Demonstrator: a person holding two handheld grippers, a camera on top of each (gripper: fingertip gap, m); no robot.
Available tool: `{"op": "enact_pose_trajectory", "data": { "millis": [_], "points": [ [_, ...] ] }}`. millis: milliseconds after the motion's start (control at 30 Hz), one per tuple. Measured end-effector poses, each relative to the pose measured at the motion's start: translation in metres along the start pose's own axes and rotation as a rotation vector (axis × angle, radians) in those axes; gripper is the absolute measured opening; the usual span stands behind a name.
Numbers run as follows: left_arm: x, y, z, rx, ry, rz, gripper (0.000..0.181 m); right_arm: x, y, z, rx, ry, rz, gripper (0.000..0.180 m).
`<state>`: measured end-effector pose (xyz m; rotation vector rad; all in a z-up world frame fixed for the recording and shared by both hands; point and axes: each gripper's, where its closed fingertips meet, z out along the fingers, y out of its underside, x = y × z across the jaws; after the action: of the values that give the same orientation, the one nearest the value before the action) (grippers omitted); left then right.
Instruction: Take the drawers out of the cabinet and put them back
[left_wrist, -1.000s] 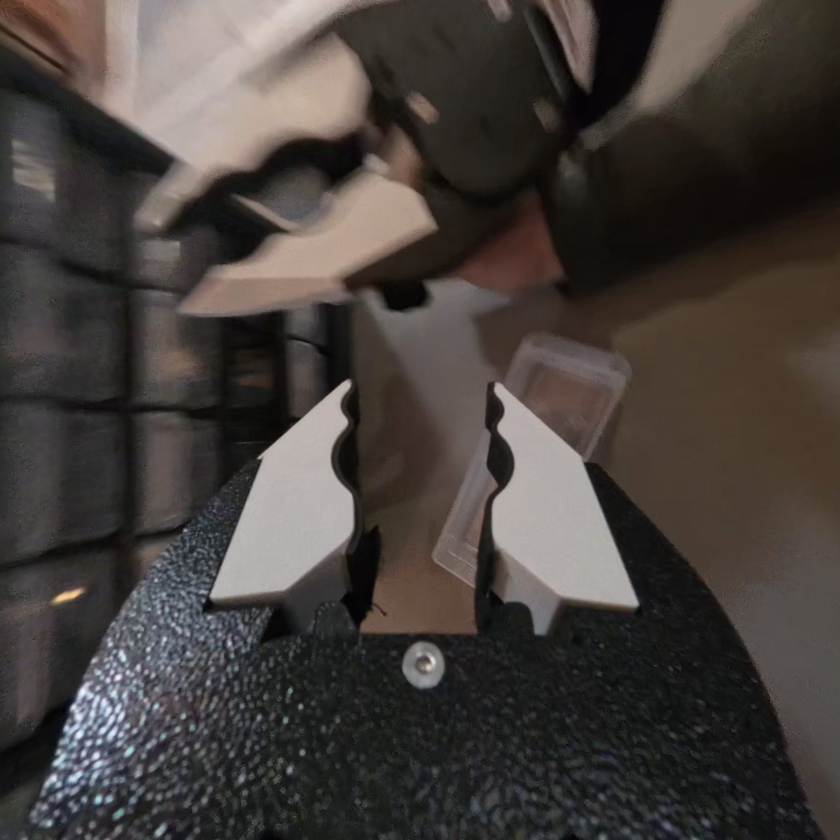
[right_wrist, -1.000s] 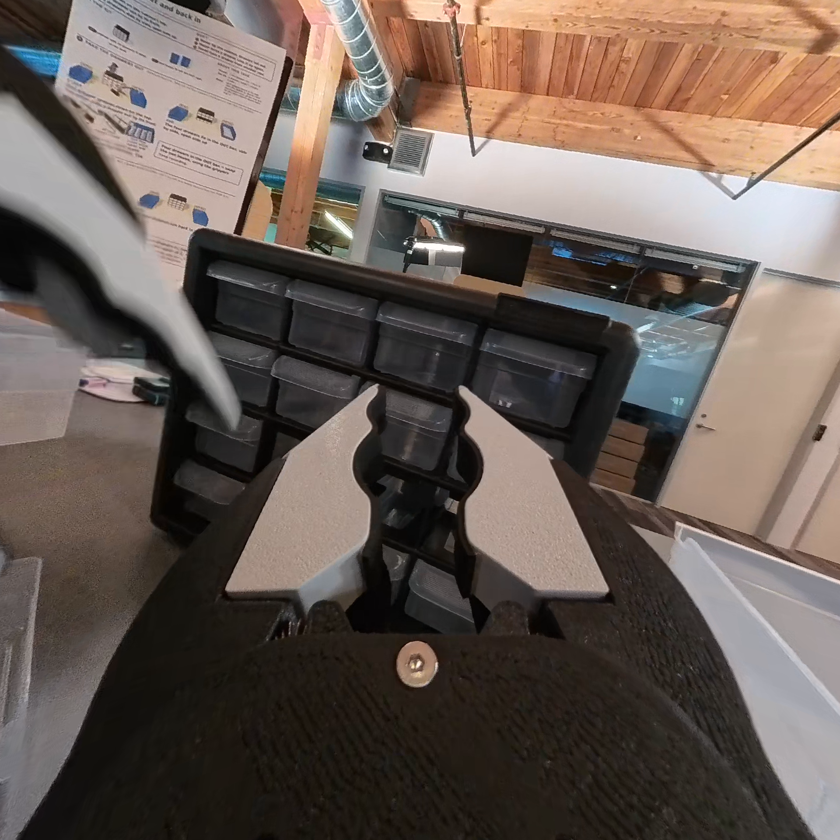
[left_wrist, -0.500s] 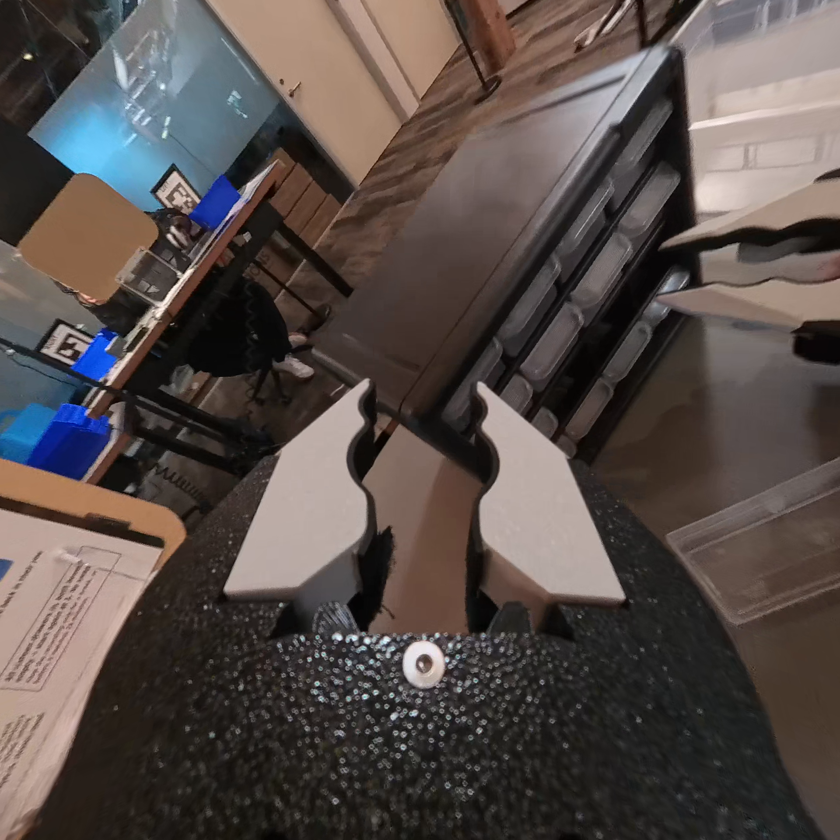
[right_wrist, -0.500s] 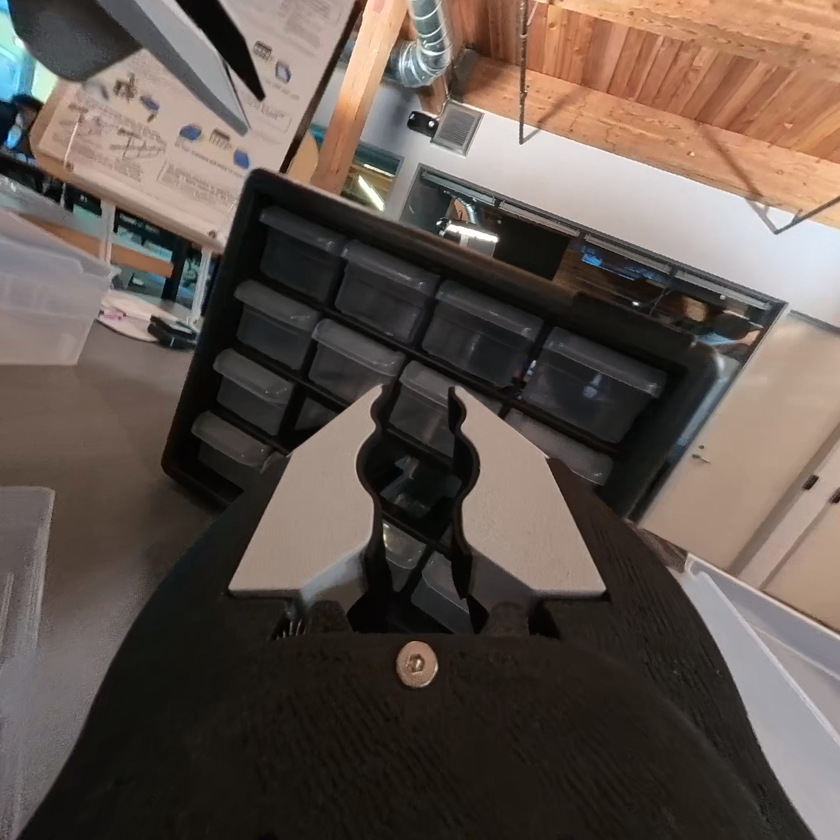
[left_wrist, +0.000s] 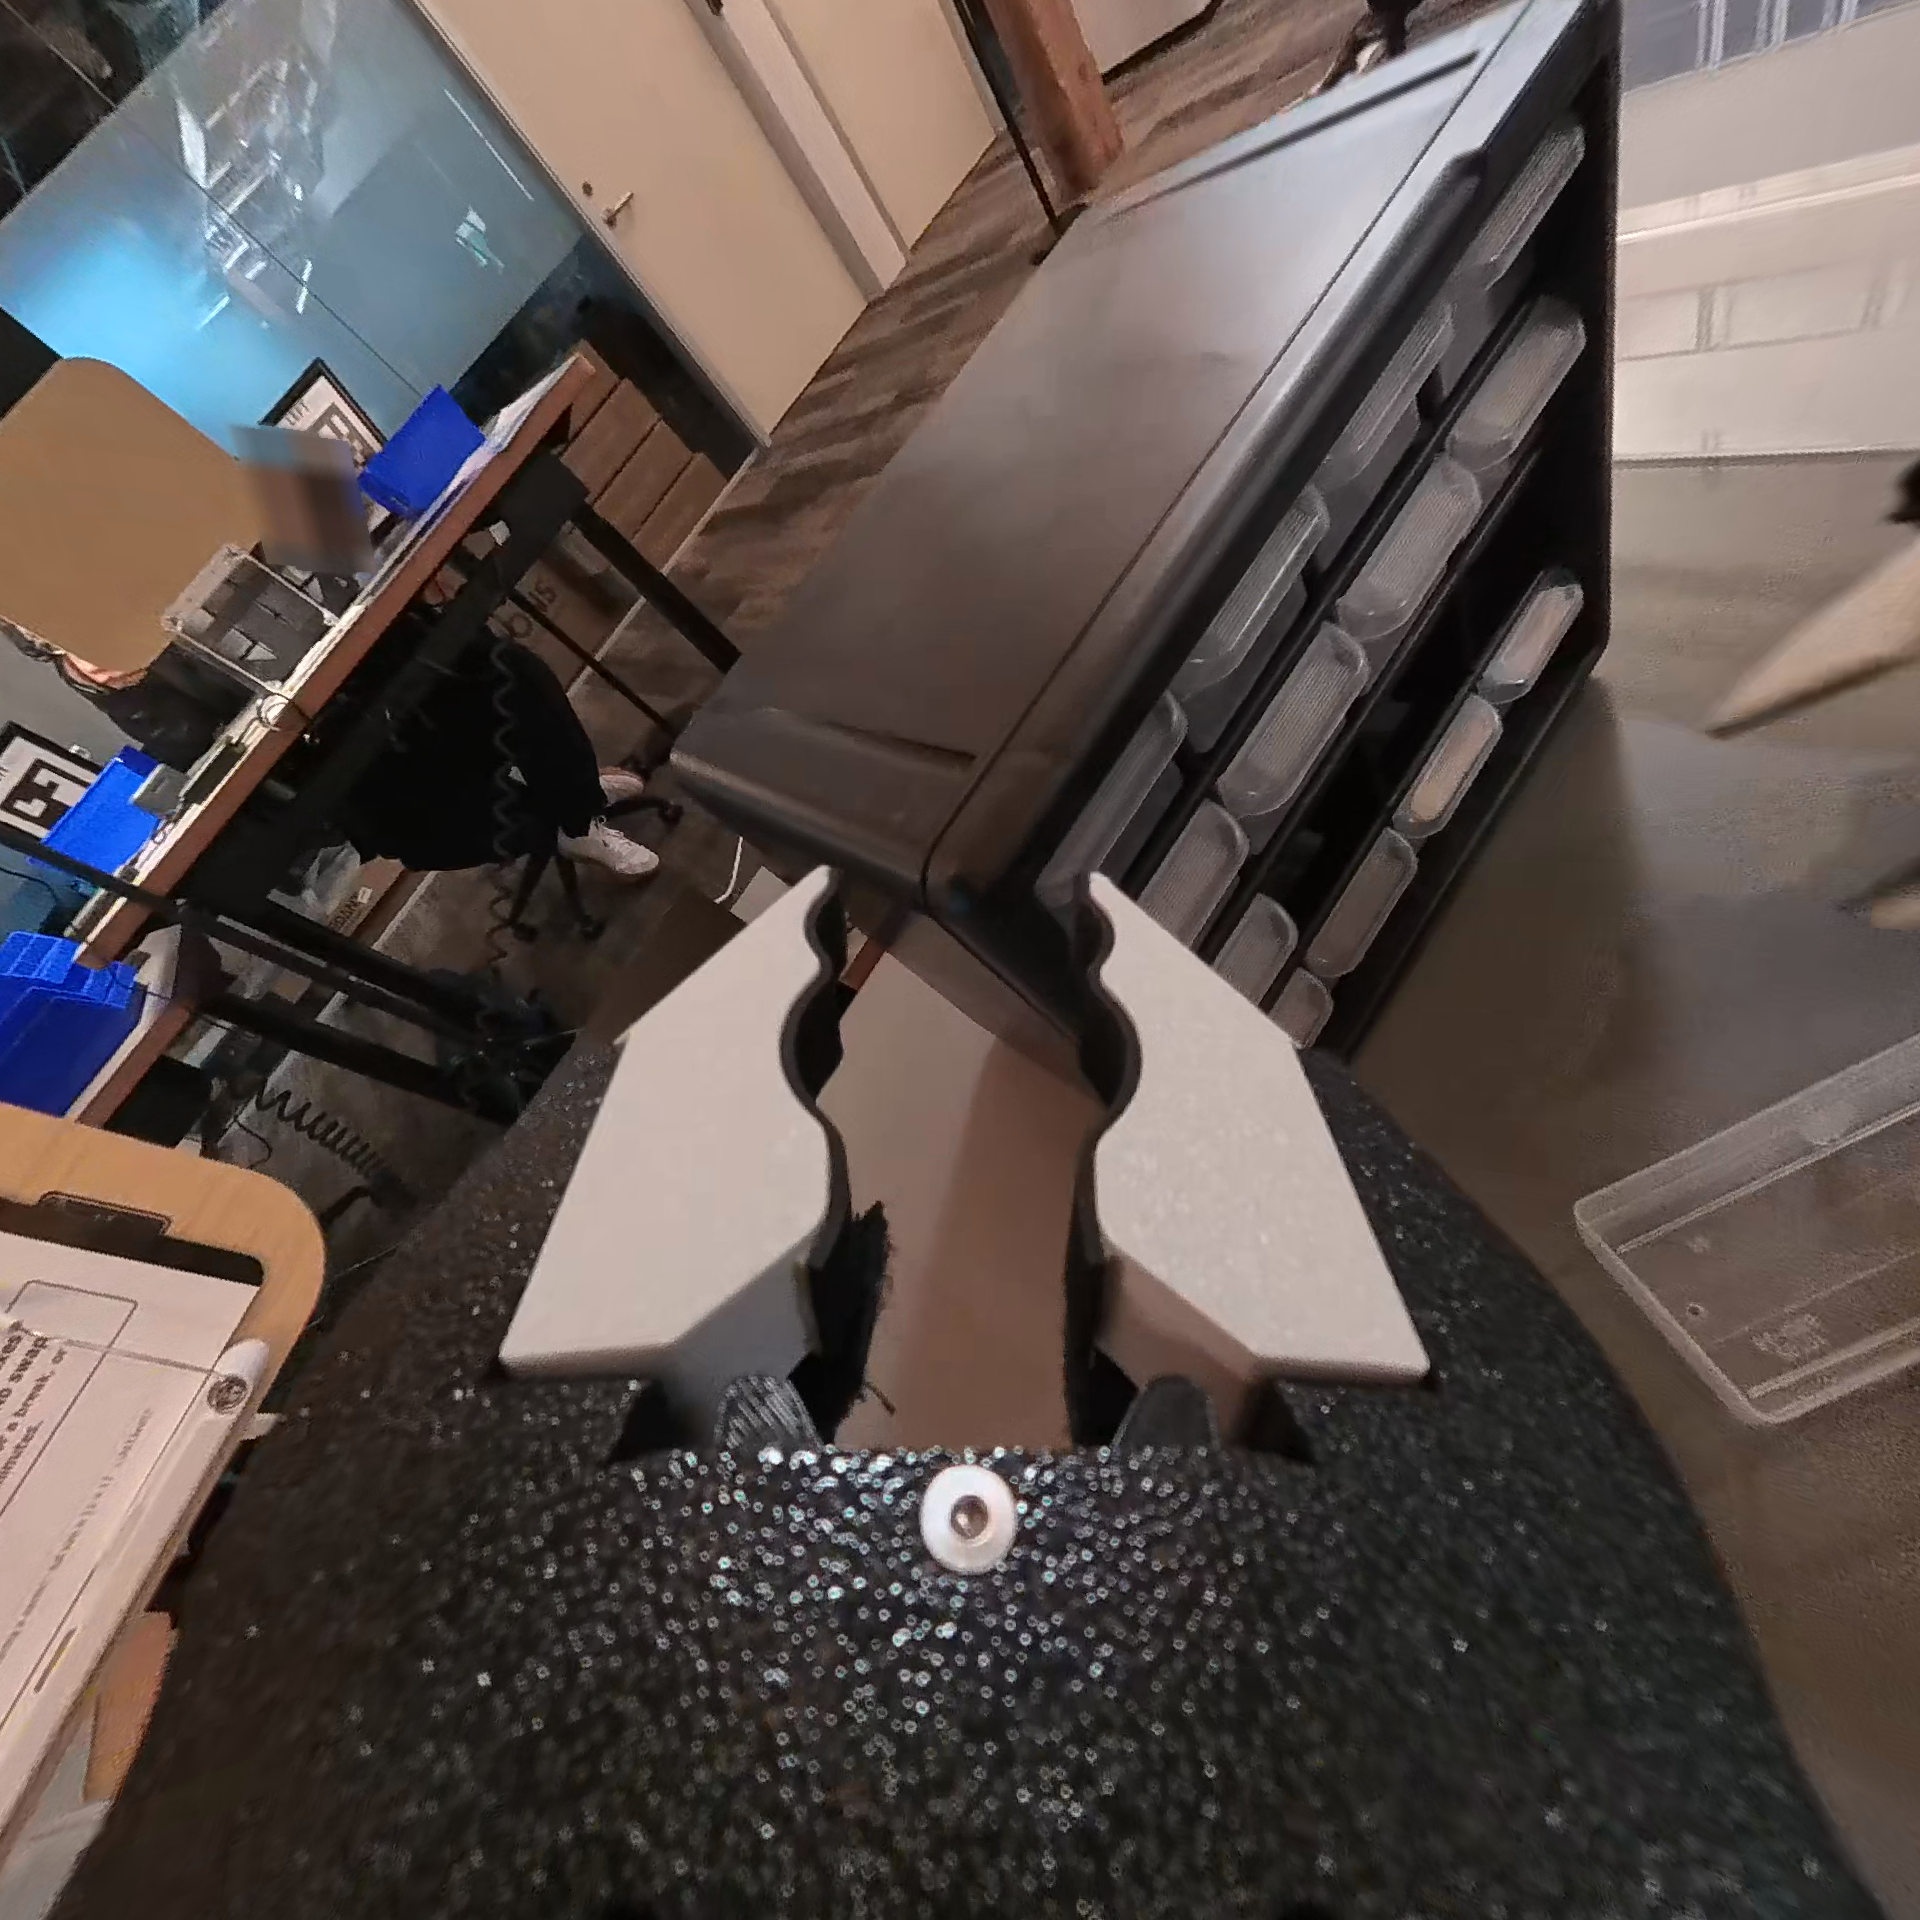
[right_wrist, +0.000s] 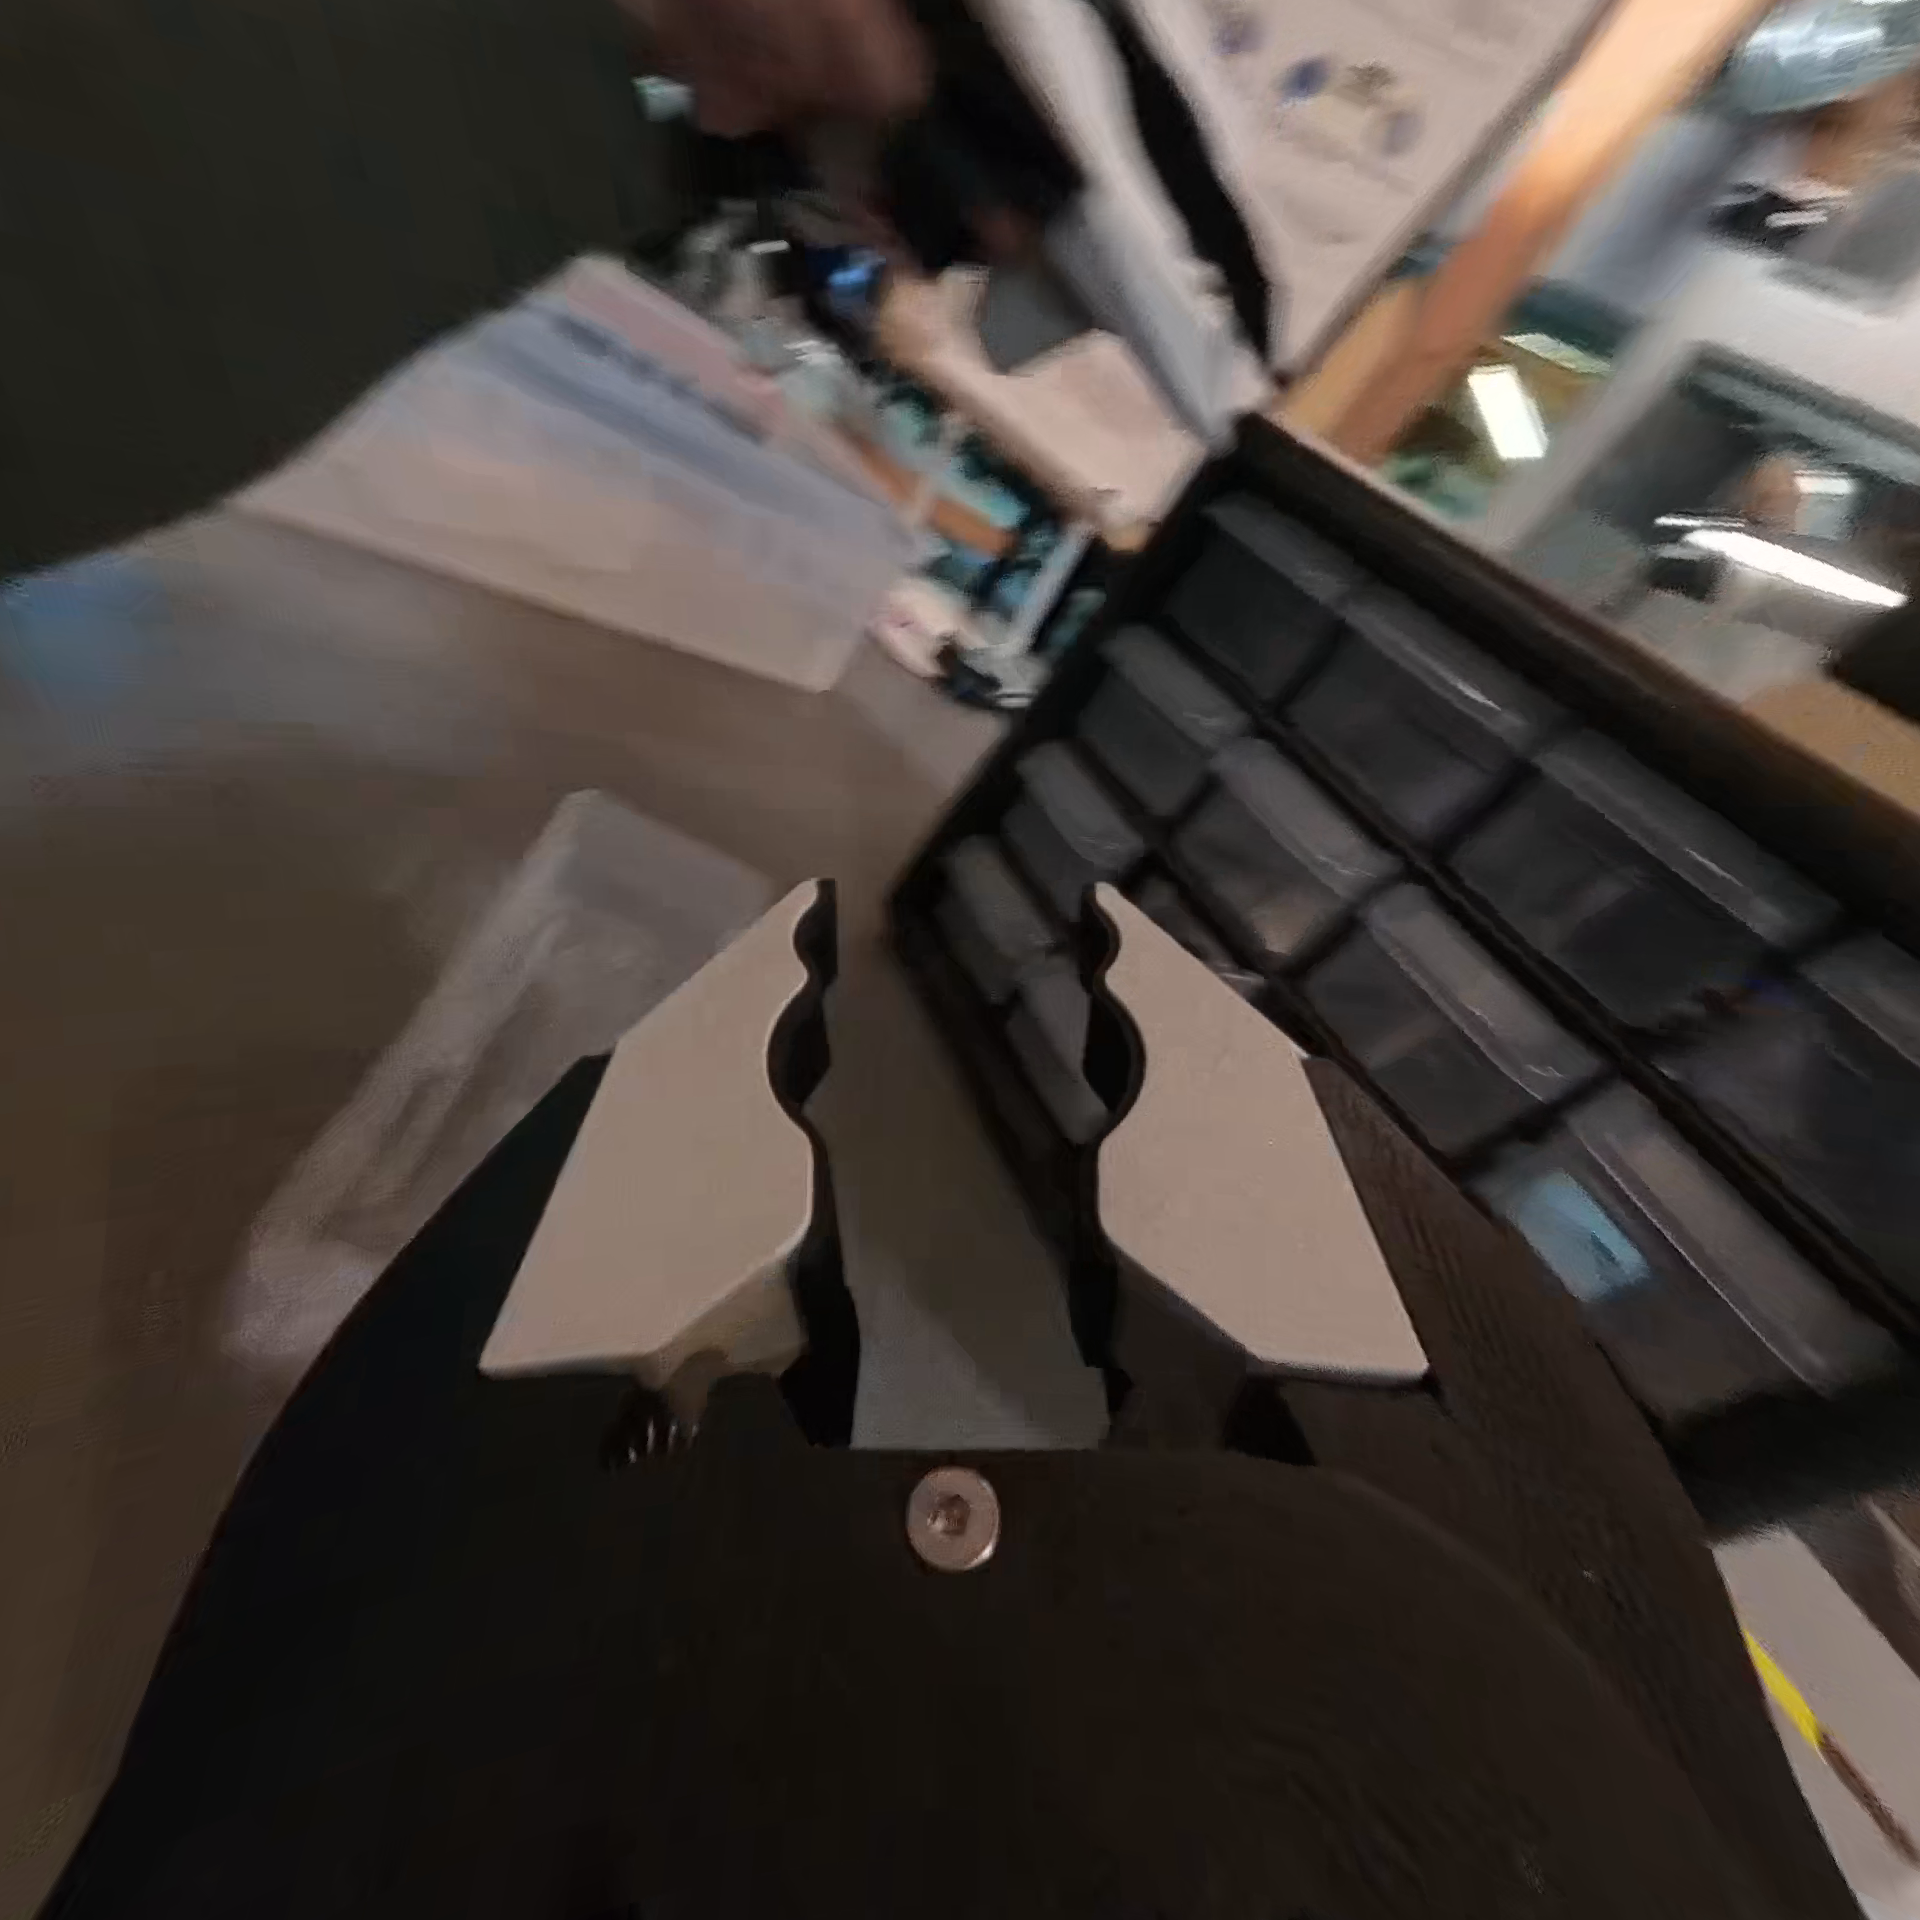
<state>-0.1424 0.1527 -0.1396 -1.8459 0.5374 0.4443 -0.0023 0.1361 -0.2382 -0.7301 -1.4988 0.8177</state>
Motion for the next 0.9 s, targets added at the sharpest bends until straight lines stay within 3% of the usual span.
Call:
{"op": "enact_pose_trajectory", "data": {
  "millis": [200, 300, 433, 533, 667, 767, 900],
  "points": [
    [0.006, 0.008, 0.015, -0.016, 0.049, -0.016, 0.039, -0.082, 0.008, -0.051, -0.287, -0.538, -0.258, 0.062],
    [0.005, 0.008, 0.015, -0.016, 0.041, -0.012, 0.037, -0.095, 0.024, -0.062, -0.420, -0.699, -0.396, 0.063],
    [0.004, 0.009, 0.014, -0.008, 0.036, -0.011, 0.031, -0.091, 0.052, -0.061, -0.539, -0.781, -0.670, 0.057],
    [0.004, 0.009, 0.014, 0.000, 0.041, -0.017, 0.031, -0.097, 0.060, -0.062, -0.549, -0.833, -0.737, 0.049],
    [0.004, 0.008, 0.014, 0.010, 0.049, -0.027, 0.031, -0.099, 0.059, -0.060, -0.590, -0.818, -0.700, 0.045],
    [0.004, 0.008, 0.013, 0.020, 0.056, -0.038, 0.031, -0.100, 0.060, -0.058, -0.703, -0.743, -0.643, 0.027],
    [0.004, 0.008, 0.013, 0.025, 0.061, -0.046, 0.031, -0.119, 0.050, -0.049, -0.798, -0.643, -0.454, 0.022]
  ]
}}
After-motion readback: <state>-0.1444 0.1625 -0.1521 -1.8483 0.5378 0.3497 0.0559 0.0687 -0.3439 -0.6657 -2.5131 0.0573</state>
